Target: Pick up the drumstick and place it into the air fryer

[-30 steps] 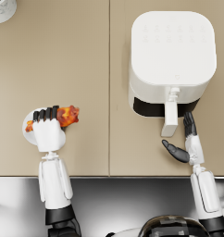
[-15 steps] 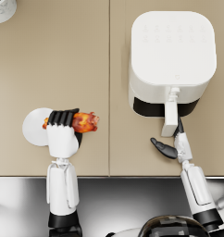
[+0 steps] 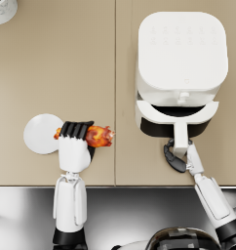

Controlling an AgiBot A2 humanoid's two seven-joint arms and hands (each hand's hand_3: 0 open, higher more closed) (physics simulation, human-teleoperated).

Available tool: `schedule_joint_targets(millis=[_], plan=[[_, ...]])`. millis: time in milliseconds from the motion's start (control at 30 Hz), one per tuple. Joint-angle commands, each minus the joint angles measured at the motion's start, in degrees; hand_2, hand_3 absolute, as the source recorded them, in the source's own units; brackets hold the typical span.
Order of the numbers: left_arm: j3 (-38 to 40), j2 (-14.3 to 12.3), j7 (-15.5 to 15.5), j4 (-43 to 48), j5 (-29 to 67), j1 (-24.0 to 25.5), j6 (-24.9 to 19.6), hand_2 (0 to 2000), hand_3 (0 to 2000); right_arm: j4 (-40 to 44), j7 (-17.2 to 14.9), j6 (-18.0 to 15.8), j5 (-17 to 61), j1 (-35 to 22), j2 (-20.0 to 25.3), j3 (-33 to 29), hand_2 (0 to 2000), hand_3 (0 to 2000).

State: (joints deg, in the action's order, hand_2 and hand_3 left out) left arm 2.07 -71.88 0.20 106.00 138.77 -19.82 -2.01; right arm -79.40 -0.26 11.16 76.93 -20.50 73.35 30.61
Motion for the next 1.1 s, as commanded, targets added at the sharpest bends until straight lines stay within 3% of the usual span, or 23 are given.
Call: schedule_joint_targets(millis=[33,200,233,300,500,533,600,633,667,700,733,767,800,833,867,900,933,967,1033,1067,1100], plan=[[-1.26,-0.08,0.00,1.72,0.00,-0.28,0.00,2000,2000,-11.84,-0.08,0.43,-0.03,0.96,-2.96,11.46,2000,2000],[-5.46,-0.45,0.02,3.21,0.00,-0.01,-0.03,2000,2000,-20.48,-0.36,1.09,-0.14,0.34,-11.09,19.44,2000,2000],[-6.15,-0.58,0.01,3.96,0.00,-0.11,-0.03,2000,2000,-22.01,-0.30,0.74,-0.16,5.68,-8.18,13.99,2000,2000],[-7.21,-1.01,0.01,4.52,0.00,-0.68,-0.07,2000,2000,-25.41,0.06,-2.16,-0.21,6.57,-10.20,15.96,2000,2000],[-11.20,-3.42,0.02,4.09,-2.47,-3.93,-0.44,2000,2000,-31.68,0.27,-2.79,-0.31,8.08,-14.37,19.52,2000,2000],[-12.47,-4.24,0.02,3.61,-4.98,-4.95,-0.54,2000,2000,-32.51,0.32,-3.25,-0.32,14.01,-9.77,12.98,2000,2000],[-14.88,-6.17,0.02,1.65,-8.09,-7.28,-0.65,2000,2000,-33.44,0.15,-4.29,-0.33,13.98,-10.07,13.87,2000,2000],[-16.26,-7.13,0.02,0.68,-9.01,-8.33,-0.64,2000,2000,-33.36,0.10,-4.31,-0.34,9.69,-13.55,19.26,2000,2000],[-17.10,-8.72,0.02,-0.05,-9.68,-9.20,-0.71,2000,2000,-33.36,0.17,-4.33,-0.35,9.62,-13.60,19.35,2000,2000],[-18.26,-10.21,0.03,-1.43,-10.14,-10.50,-0.70,2000,2000,-33.45,0.19,-3.97,-0.36,13.81,-9.90,14.41,2000,2000],[-19.34,-11.38,0.01,-2.60,-10.48,-11.46,-0.76,2000,2000,-33.45,0.15,-3.96,-0.36,9.44,-13.42,19.46,2000,2000],[-20.31,-12.95,0.02,-4.41,-10.73,-12.87,-0.80,2000,2000,-33.26,0.21,-4.20,-0.36,9.34,-13.30,19.33,2000,2000],[-21.40,-14.25,0.03,-6.06,-10.90,-14.01,-0.75,2000,2000,-33.53,0.21,-4.35,-0.38,13.66,-9.69,14.50,2000,2000],[-22.56,-16.23,0.05,-8.52,-11.02,-15.83,-0.83,2000,2000,-33.46,0.17,-4.63,-0.37,13.64,-9.72,14.94,2000,2000],[-42.19,-0.99,0.06,-11.50,-11.11,-28.26,-0.91,2000,2000,-34.08,0.16,-5.01,-0.37,9.95,-12.71,19.44,2000,2000],[-28.55,-15.40,0.04,-13.12,-11.21,-21.08,-0.92,2000,2000,-34.61,0.19,-4.91,-0.38,13.67,-10.11,15.58,2000,2000],[-30.07,-16.35,0.03,-14.65,-11.19,-22.45,-1.24,2000,2000,-35.13,0.19,-5.02,-0.38,10.24,-12.91,19.44,2000,2000],[-30.77,-17.36,0.04,-15.96,-11.23,-23.27,-1.14,2000,2000,-35.57,0.22,-5.23,-0.38,13.63,-10.31,16.05,2000,2000],[-32.53,-18.06,0.05,-19.21,-11.27,-24.87,-1.01,2000,2000,-35.66,0.21,-5.12,-0.38,13.56,-10.48,17.49,2000,2000],[-52.03,-4.53,0.05,-20.38,-11.28,-36.91,-0.95,2000,2000,-30.62,0.23,-4.85,-0.38,12.79,-30.35,13.98,2000,2000],[-37.25,-14.82,0.04,-21.17,-11.33,-27.48,-0.67,2000,2000,-35.77,0.22,-4.56,-0.38,11.44,-12.75,19.46,2000,2000]])
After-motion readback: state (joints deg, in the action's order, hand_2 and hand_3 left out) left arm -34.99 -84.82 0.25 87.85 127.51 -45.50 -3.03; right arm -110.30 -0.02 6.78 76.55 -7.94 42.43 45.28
